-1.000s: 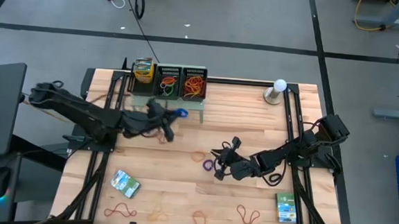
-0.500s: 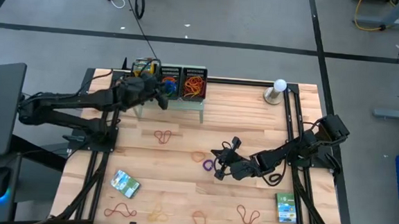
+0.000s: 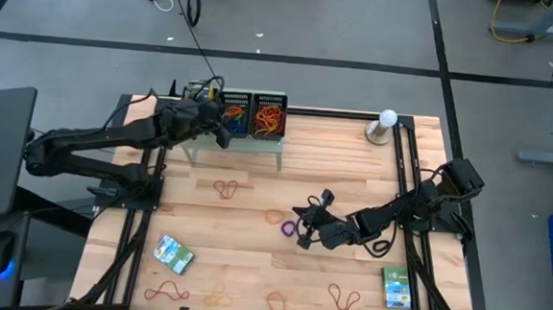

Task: Pick & Place Office Desk Supplies
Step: Put the orange rubber band into the right black bin on the shelf

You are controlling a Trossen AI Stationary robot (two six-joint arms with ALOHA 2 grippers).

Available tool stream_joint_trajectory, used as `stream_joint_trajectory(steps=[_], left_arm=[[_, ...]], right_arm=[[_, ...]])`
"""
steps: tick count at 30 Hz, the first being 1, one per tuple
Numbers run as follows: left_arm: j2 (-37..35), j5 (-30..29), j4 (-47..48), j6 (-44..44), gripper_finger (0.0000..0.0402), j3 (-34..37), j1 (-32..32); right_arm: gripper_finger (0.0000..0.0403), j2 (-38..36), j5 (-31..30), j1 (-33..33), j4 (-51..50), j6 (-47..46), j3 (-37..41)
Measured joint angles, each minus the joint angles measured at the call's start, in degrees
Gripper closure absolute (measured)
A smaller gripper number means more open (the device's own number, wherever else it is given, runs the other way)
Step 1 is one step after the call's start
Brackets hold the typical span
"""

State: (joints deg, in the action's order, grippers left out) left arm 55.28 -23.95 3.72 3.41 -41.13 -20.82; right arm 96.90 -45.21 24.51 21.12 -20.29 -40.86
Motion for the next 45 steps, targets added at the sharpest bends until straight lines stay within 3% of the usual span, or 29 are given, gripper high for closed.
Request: stream_joint_trajectory(steps=[4,10,15,21,25,28,35,45], left_arm=[[-1.0,0.0,2.4,-2.1,0.0211,-2.5,4.1],[-0.9,0.2,-1.7,-8.6,0.0284,1.9,17.3],[0.0,0.7,-18.9,-6.8,0.0339,11.6,28.9],[5.1,-1.8,-45.6,-4.2,0.0370,23.7,38.0],[11.7,-7.4,-56.6,-1.4,0.0374,27.7,40.6],[17.4,-8.3,-60.7,-0.1,0.0374,27.9,41.5],[29.3,-9.6,-65.7,2.0,0.0374,25.0,41.0],[34.1,-11.0,-69.3,1.6,0.0374,23.2,41.1]], right_arm=[[0.0391,0.0,0.0,0.0,0.0,0.0,0.0],[0.0391,0.0,0.0,0.0,0.0,0.0,0.0],[0.0391,0.0,0.2,-0.9,0.2,-0.4,0.0],[0.0391,0.0,1.9,-3.3,0.6,-1.9,0.0],[0.0391,0.0,6.5,-4.7,0.8,-1.9,0.0],[0.0387,0.0,8.6,-5.3,0.7,-2.0,0.0],[0.0331,0.0,10.2,-5.4,0.1,-2.1,0.0],[0.0250,0.0,13.8,-4.7,-8.9,-11.0,-1.1]])
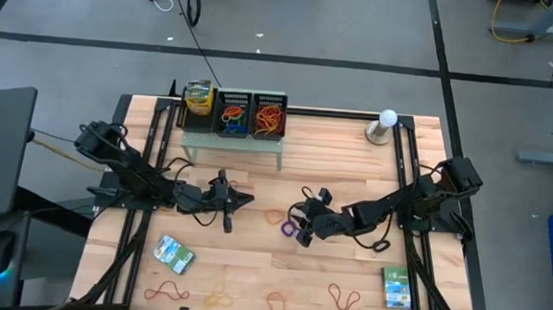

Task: Pick & Place Office Desk Supplies
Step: Put the orange rubber band into the right black bin on the shelf

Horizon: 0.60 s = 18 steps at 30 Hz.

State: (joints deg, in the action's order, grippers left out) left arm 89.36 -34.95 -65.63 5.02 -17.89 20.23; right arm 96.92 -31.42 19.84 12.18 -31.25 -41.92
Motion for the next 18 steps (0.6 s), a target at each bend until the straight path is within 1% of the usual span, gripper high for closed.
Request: stream_joint_trajectory(steps=[4,7,10,14,18], left_arm=[[0.0,0.0,-0.6,-0.2,0.0374,0.0,0.0],[-0.1,0.0,-0.6,-0.3,0.0374,0.0,0.0],[-0.1,0.0,-0.6,-0.3,0.0374,0.0,0.0],[-0.1,0.0,-0.6,-0.3,0.0374,0.0,0.0],[-0.1,0.0,-0.6,-0.3,0.0374,0.0,0.0]], right_arm=[[0.0234,0.0,0.3,1.4,-8.7,-1.4,-3.2],[0.0215,0.0,1.3,1.9,-13.1,-1.6,-5.7],[0.0187,0.0,1.9,1.7,-15.7,-3.9,-7.7],[0.0151,0.0,2.0,0.1,-17.2,-9.5,-9.6],[0.0139,0.0,4.2,-2.8,-17.5,-13.2,-9.8]])
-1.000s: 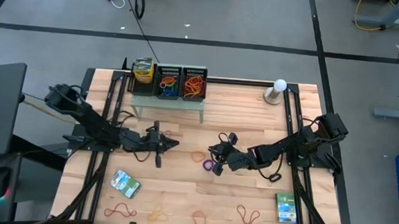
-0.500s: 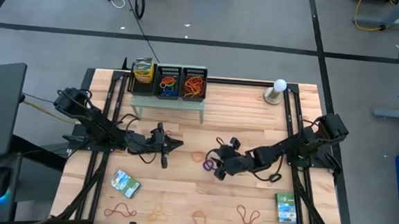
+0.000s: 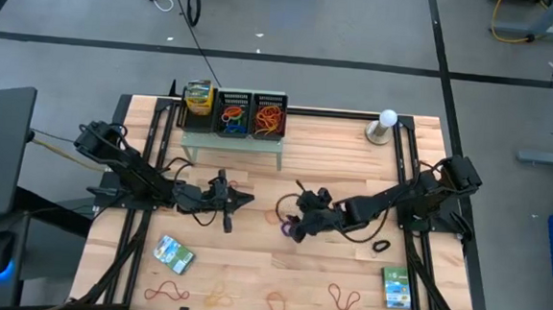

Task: Pick & Place Office Desk Supplies
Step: Put the orange rubber band into the right black bin on the shelf

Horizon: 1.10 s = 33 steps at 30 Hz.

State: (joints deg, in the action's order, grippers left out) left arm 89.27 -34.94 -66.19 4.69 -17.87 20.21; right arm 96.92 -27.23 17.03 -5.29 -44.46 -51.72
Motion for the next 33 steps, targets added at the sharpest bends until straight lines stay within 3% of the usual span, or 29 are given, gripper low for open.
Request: stream_joint_trajectory(steps=[4,13,20,26,33], left_arm=[[0.0,0.0,0.0,0.0,0.0374,0.0,0.0],[0.0,0.0,0.0,0.0,0.0374,0.1,-0.1],[0.0,0.0,0.0,0.0,0.0374,0.0,0.0],[0.0,0.1,0.0,0.0,0.0374,0.0,0.0],[0.0,0.1,0.0,0.0,0.0374,0.0,0.0]], right_arm=[[0.0145,0.0,4.1,-3.1,-0.2,-1.2,0.0],[0.0173,5.4,7.0,-4.6,5.1,1.5,-0.1],[0.0201,9.6,7.1,-5.8,5.6,3.2,-0.1],[0.0212,12.5,8.6,-7.1,12.9,6.7,-0.1],[0.0227,12.9,8.9,-7.3,12.9,10.3,-0.2]])
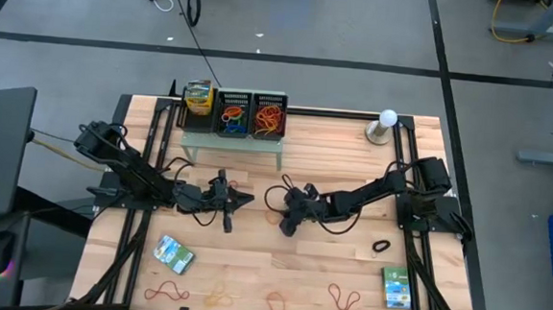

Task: Pick & Place Office Desk Supplies
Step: Put the orange rubber band into the right black bin on the shelf

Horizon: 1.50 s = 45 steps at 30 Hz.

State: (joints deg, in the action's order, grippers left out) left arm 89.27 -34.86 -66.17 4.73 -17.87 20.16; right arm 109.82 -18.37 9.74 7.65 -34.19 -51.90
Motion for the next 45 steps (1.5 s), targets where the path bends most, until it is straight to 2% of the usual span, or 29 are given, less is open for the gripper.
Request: stream_joint_trajectory(steps=[6,11,22,25,36,40,45], left_arm=[[0.0,0.0,0.0,0.0,0.0374,0.0,0.0],[0.0,0.0,0.0,0.0,0.0374,0.0,0.0],[0.0,0.0,0.0,0.0,0.0374,0.0,0.0],[0.0,0.0,0.0,0.0,0.0374,0.0,0.0],[0.0,-0.1,0.0,0.0,0.0374,0.0,0.0],[0.0,0.0,0.0,0.0,0.0374,0.0,0.0],[0.0,0.0,0.0,0.0,0.0374,0.0,0.0]], right_arm=[[0.0271,0.0,-0.9,0.0,-1.4,4.8,0.0],[0.0290,0.1,-0.3,0.6,-0.9,6.6,0.0],[0.0275,0.3,1.4,2.5,1.7,5.7,0.1],[0.0282,0.3,1.1,2.5,1.7,6.2,0.1],[0.0388,0.2,0.4,2.1,0.7,6.4,0.0],[0.0398,0.1,0.9,2.3,-6.3,6.5,-4.0],[0.0400,0.1,0.0,2.2,-23.3,9.9,-15.3]])
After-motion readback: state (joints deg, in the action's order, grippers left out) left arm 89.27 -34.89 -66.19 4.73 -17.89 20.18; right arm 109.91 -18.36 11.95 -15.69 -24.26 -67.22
